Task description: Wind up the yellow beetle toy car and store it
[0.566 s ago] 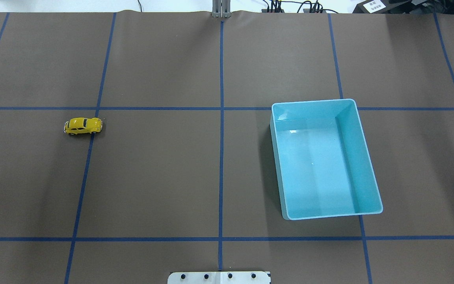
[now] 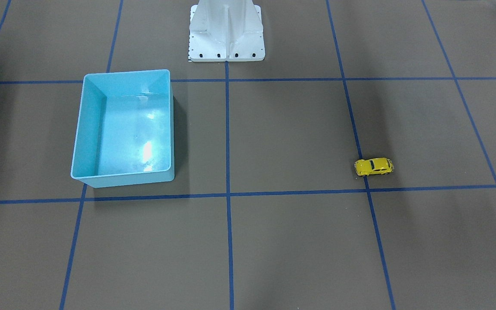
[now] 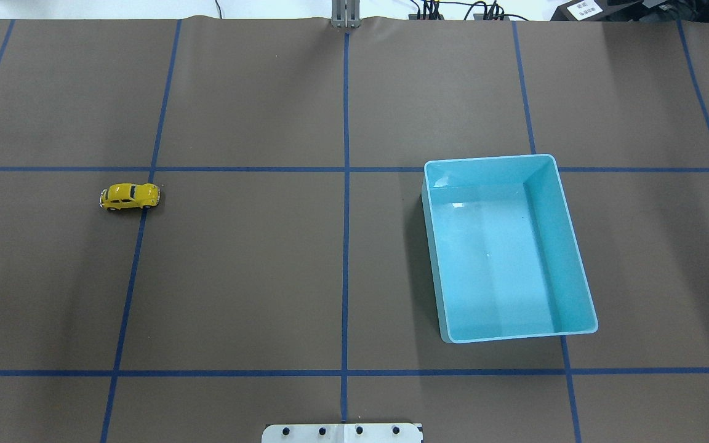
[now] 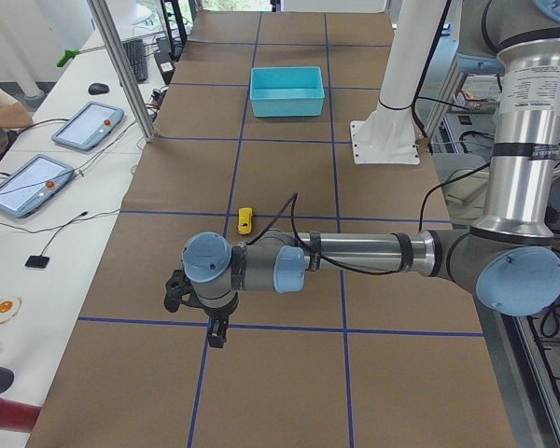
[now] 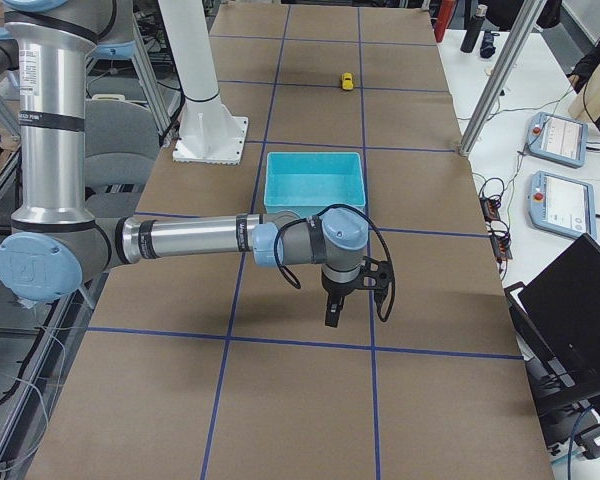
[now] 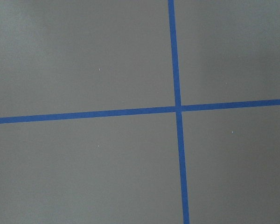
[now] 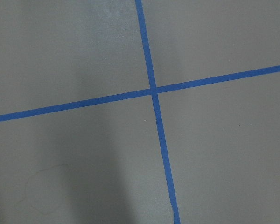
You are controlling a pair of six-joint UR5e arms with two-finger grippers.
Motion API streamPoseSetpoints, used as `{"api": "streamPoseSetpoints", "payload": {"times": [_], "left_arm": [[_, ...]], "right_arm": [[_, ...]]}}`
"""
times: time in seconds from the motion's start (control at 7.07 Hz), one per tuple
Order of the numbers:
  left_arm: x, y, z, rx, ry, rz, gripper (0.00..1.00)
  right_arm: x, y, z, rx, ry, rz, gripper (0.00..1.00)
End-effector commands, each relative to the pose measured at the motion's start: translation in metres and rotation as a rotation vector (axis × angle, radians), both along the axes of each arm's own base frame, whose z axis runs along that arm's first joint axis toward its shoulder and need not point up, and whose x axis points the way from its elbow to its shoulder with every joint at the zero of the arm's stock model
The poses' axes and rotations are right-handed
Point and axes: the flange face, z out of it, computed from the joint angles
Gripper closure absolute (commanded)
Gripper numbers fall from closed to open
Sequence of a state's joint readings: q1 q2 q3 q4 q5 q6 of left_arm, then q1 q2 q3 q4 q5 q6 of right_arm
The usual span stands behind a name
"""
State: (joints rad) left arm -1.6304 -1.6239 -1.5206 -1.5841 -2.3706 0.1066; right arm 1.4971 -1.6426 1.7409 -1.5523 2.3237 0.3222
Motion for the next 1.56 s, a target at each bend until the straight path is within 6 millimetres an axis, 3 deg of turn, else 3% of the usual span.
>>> {"api": "streamPoseSetpoints", "payload": {"times": [0.0, 0.71, 0.85, 1.27, 1.42], "left_arm": [[0.000, -0.003, -0.003, 0.013, -0.018, 0.005, 0.00], [0.012, -0.009, -0.015, 0.080, -0.032, 0.033, 0.00], [0.023, -0.011, -0.016, 0.076, -0.029, 0.049, 0.00], [0.070, -0.027, -0.064, 0.166, -0.028, 0.129, 0.00], [0.106, -0.029, -0.086, 0.205, -0.023, 0.194, 0.00]], "right_arm": [[0.000, 0.014, 0.010, -0.020, -0.014, -0.003, 0.00], [0.000, 0.018, 0.014, -0.025, -0.018, -0.007, 0.00], [0.001, 0.018, 0.013, -0.023, -0.017, -0.004, 0.00], [0.000, 0.016, 0.014, -0.025, -0.017, -0.004, 0.00], [0.000, 0.016, 0.014, -0.025, -0.017, -0.004, 0.00]]}}
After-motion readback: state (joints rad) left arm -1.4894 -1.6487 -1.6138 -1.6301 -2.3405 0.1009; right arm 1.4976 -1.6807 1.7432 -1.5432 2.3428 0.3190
